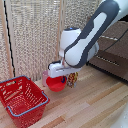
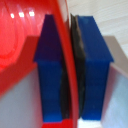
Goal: Transport the gripper mindfully toward the orange-red bowl and clasp it to elevate with ease. Ensure your robot's arm aligns efficiently with the top drawer's opening. Carefully slide the orange-red bowl into the designated spot with precision. After confirmation, withdraw the gripper gently. Close the drawer smoothly by transitioning the gripper to its handle.
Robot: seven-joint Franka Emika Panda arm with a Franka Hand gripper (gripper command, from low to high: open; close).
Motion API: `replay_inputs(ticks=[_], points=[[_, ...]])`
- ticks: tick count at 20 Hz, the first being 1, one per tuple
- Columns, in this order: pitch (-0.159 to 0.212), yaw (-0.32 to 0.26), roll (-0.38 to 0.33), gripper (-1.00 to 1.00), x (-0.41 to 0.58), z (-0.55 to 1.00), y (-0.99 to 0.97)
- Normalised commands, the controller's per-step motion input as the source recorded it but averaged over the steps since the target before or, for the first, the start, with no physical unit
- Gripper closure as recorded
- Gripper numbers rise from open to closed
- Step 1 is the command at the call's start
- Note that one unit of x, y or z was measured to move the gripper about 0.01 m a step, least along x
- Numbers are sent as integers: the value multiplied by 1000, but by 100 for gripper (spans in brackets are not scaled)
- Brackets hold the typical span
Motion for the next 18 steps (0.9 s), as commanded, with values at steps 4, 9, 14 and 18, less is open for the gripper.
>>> replay_inputs(ticks=[4,9,14,18], points=[[0,29,0,100,303,877,-33],[8,0,0,100,452,905,-126],[32,0,0,100,522,873,-137],[67,0,0,100,650,817,-146]])
